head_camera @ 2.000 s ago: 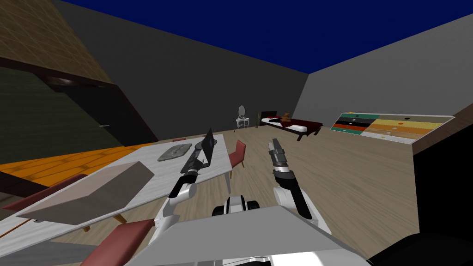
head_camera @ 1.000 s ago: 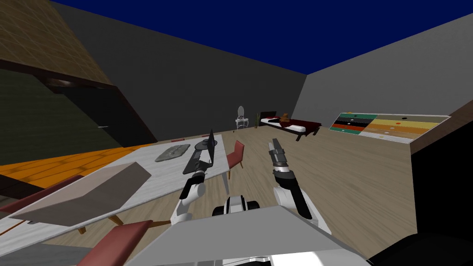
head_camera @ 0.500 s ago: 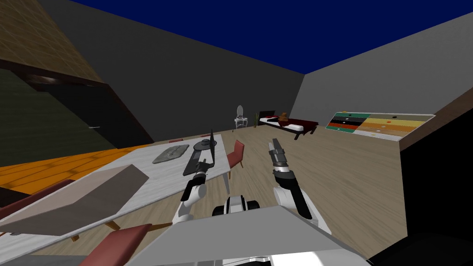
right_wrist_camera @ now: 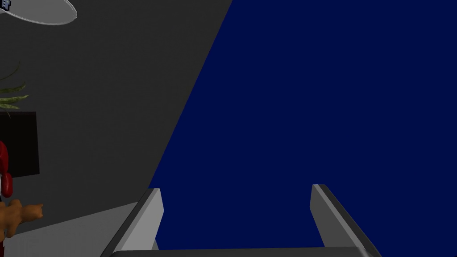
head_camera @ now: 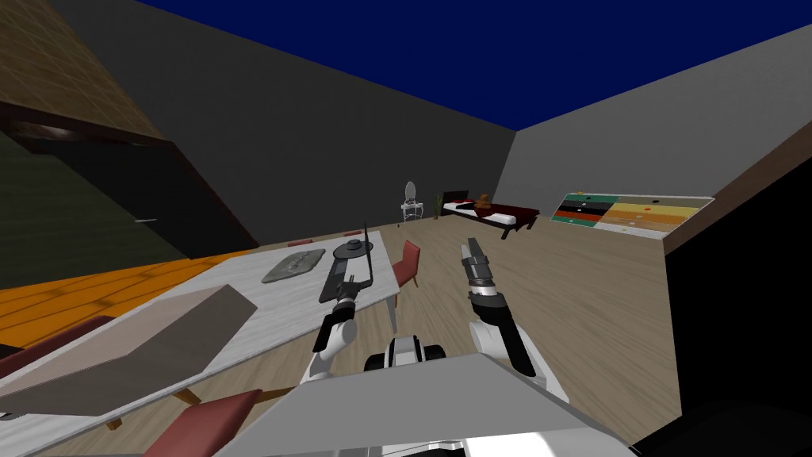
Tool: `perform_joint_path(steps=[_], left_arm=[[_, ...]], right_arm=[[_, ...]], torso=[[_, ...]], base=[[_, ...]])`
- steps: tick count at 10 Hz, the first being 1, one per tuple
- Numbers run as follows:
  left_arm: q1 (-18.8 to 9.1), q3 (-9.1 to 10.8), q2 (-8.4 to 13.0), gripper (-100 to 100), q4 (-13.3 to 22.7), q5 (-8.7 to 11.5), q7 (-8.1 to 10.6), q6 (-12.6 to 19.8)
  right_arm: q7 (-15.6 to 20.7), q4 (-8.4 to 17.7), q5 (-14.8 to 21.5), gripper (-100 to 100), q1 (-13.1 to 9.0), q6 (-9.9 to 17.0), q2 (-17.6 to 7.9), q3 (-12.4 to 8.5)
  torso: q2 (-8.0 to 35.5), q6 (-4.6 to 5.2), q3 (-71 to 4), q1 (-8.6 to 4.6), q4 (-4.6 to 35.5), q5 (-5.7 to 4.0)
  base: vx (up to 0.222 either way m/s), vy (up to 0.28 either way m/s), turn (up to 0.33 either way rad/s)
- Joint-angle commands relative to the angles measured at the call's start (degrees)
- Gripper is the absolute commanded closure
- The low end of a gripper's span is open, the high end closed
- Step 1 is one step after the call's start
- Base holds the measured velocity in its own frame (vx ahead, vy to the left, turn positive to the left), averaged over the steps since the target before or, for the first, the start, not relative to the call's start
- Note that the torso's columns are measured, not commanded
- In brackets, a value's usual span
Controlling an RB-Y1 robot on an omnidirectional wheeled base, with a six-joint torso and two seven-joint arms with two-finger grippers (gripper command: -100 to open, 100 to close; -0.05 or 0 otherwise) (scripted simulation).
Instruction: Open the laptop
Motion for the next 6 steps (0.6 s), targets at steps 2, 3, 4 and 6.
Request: perform_joint_path(steps=[2, 3, 4, 6], left_arm=[[-0.08, -0.51, 2.54, -100, 1.1, 1.26, 1.57, -1.66], [-0.08, -0.48, 4.1, -100, 1.09, 1.27, 1.57, -1.67], [-0.08, -0.44, 5.56, -100, 1.07, 1.29, 1.56, -1.69], [-0.08, -0.34, 7.89, -100, 1.04, 1.34, 1.55, -1.73]], right_arm=[[0.0, 0.0, 0.0, 0, 0.0, 0.0, 0.0, 0.0], [0.0, 0.0, 0.0, 0, 0.0, 0.0, 0.01, 0.0], [0.0, 0.0, 0.0, 0, 0.0, 0.0, 0.01, 0.01], [0.0, 0.0, 0.0, 0, 0.0, 0.0, 0.01, 0.01]], torso=[[0.01, -0.01, 0.01, -0.04, 0.01, -0.01], [-0.02, -0.01, -0.01, -0.07, 0.0, -0.02], [-0.01, 0.0, -0.01, -0.07, 0.0, -0.02], [0.0, 0.0, 0.0, 0.02, 0.0, 0.01]], base=[[-0.004, 0.015, -0.007], [0.001, -0.016, 0.004], [0.005, -0.024, 0.006], [0.004, -0.03, 0.008]])
